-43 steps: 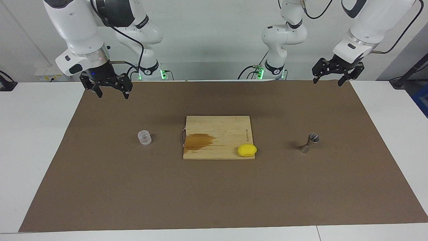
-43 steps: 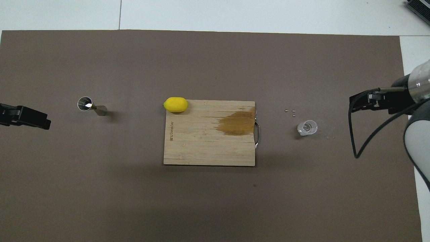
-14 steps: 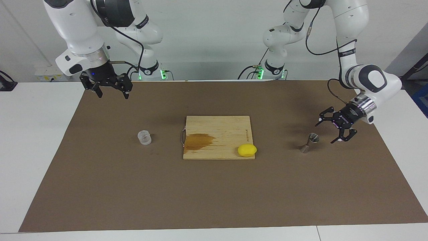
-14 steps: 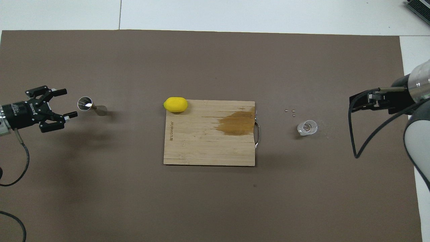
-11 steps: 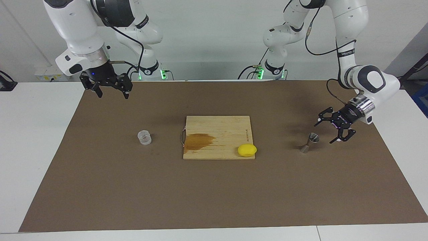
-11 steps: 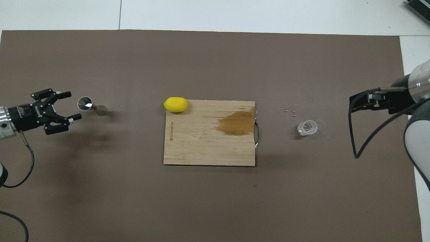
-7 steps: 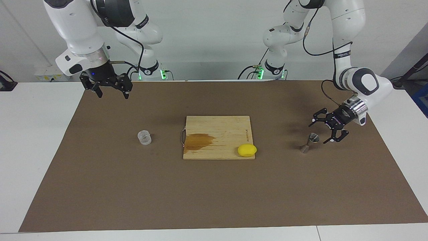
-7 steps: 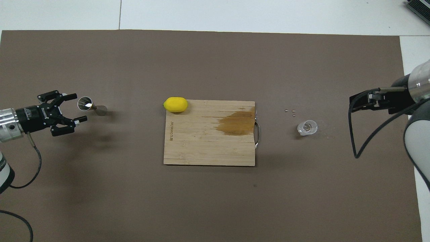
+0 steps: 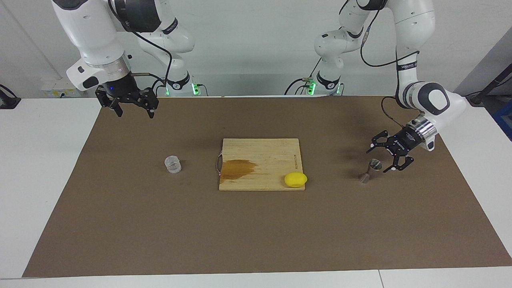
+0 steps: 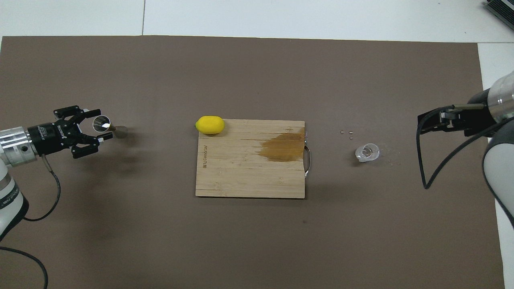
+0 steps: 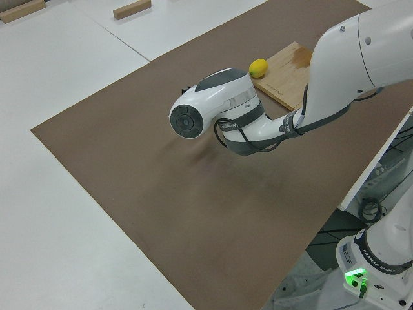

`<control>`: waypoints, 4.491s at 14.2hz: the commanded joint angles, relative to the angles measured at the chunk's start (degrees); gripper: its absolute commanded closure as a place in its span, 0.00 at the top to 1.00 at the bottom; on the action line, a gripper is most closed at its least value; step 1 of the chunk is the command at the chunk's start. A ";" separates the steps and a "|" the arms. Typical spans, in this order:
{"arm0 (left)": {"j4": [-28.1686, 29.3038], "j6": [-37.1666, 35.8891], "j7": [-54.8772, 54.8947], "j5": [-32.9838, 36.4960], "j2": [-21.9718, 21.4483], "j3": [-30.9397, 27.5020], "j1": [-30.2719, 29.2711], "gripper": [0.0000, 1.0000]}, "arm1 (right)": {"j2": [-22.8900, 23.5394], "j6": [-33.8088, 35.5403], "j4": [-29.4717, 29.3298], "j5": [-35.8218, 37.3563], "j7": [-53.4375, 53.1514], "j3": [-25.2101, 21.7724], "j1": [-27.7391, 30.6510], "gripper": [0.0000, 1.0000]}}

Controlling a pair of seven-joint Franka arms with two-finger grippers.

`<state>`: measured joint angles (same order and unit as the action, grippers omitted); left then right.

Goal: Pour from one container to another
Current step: 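Close the left gripper on the metal cup and lift it, then carry the metal cup with the left gripper over the cutting board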

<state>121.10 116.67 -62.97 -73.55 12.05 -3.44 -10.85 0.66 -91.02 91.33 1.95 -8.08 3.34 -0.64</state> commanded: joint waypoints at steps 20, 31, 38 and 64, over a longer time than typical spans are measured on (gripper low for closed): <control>-2.88 -5.04 0.22 -0.54 -1.15 -0.16 0.74 0.00 | 0.13 1.20 -0.63 -1.07 -0.63 0.44 0.64 1.00; -6.93 9.42 -12.34 -2.46 -4.59 0.19 28.31 0.00 | 0.13 1.20 -0.63 -1.07 -0.63 0.44 0.64 1.00; -6.75 33.76 -13.58 -14.50 -1.86 0.28 48.00 0.00 | 0.13 1.20 -0.63 -1.07 -0.63 0.44 0.64 1.00; -7.46 39.77 -14.55 -17.59 4.03 0.28 55.77 1.00 | 3.90 -4.07 1.38 -7.73 -33.46 0.26 5.47 1.00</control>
<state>114.17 155.62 -77.15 -91.19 15.46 -2.95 45.26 3.97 -93.31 91.67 -1.99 -35.49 3.18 1.95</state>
